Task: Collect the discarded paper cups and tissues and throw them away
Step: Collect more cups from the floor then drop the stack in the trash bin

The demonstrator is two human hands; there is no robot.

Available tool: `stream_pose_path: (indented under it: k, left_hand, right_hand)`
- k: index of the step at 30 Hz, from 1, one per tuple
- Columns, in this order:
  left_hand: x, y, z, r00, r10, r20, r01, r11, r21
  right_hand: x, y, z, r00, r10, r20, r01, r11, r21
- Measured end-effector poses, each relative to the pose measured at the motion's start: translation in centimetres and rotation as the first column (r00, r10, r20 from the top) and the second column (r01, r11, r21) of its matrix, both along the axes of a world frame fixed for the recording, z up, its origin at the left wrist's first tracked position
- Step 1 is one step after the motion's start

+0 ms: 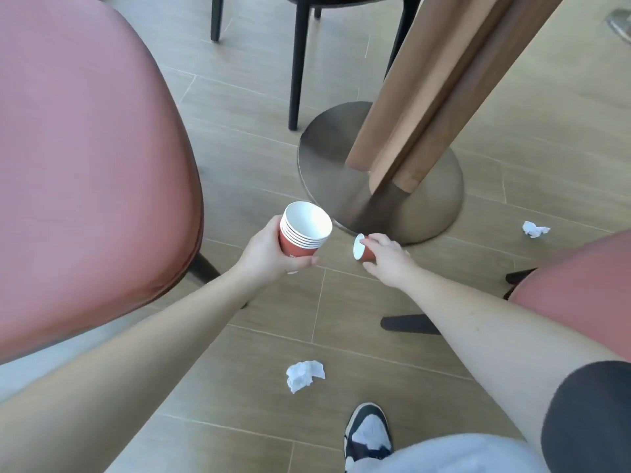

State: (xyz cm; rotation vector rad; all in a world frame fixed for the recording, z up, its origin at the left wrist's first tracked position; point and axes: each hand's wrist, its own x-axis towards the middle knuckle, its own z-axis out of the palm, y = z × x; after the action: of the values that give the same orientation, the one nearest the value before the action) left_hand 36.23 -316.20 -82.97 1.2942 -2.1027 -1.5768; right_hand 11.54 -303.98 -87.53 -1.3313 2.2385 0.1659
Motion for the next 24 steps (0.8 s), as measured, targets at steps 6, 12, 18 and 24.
stream_pose_path:
  k: [6,12,18,24]
  left_hand:
    - [-0.7,-0.3,-4.3,0.999,-0.039,0.024,0.039,0.999,-0.007]
    - [-1.4,-1.2,-6.3,0.996,-0.091,0.021,0.092,0.995,-0.039]
    - [-1.9,-1.8,-7.6,0.990,-0.125,0.066,0.128,0.991,-0.049]
    - [-2.0,-1.9,-7.9,0.977,-0.191,0.097,0.200,0.975,-0.092]
  right_hand:
    - [0.4,-1.1,-2.9,0.988,0.057,-0.142,-0.042,0.994,0.106]
    - [0.0,-2.0,-5.2,0.962,0.151,-0.228,-0.089,0.961,0.260]
    - [-0.5,-2.0,-7.2,0.894,0.357,-0.270,-0.204,0.863,0.462]
    - [-1.2,-2.5,-7.9,0.805,0.513,-0.297,-0.271,0.765,0.584]
